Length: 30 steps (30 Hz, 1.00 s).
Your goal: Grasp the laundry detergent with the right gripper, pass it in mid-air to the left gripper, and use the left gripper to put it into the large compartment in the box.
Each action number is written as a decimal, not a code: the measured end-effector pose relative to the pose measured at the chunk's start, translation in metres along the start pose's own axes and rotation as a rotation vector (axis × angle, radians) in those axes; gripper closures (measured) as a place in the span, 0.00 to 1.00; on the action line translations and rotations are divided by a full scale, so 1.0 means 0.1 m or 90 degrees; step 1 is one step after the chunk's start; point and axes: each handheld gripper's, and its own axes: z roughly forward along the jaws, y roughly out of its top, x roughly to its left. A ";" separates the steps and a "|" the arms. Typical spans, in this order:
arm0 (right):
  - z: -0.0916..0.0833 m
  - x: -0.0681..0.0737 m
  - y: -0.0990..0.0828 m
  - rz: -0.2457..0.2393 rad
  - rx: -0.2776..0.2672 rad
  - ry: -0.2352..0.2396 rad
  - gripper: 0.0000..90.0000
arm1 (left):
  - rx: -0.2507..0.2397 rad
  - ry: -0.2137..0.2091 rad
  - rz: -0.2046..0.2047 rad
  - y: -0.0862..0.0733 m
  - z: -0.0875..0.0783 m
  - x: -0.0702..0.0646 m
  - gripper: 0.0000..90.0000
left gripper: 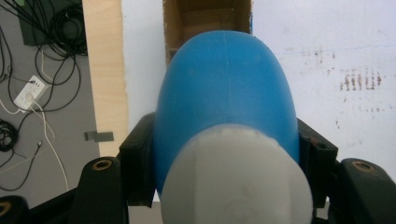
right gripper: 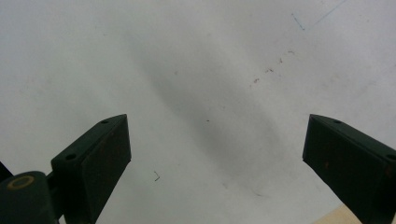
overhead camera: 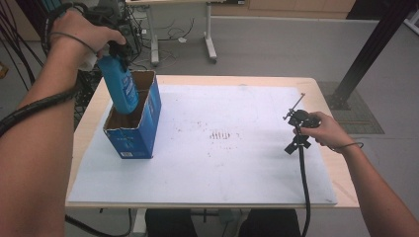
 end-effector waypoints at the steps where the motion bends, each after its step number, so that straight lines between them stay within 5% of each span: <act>1: 0.00 0.00 0.00 0.000 -0.001 0.000 0.09 | 0.001 0.001 0.000 0.00 0.03 0.01 0.42; 30: 0.00 -0.01 0.00 0.003 0.004 0.000 0.09 | 0.027 -0.020 0.000 -0.08 0.79 0.04 0.42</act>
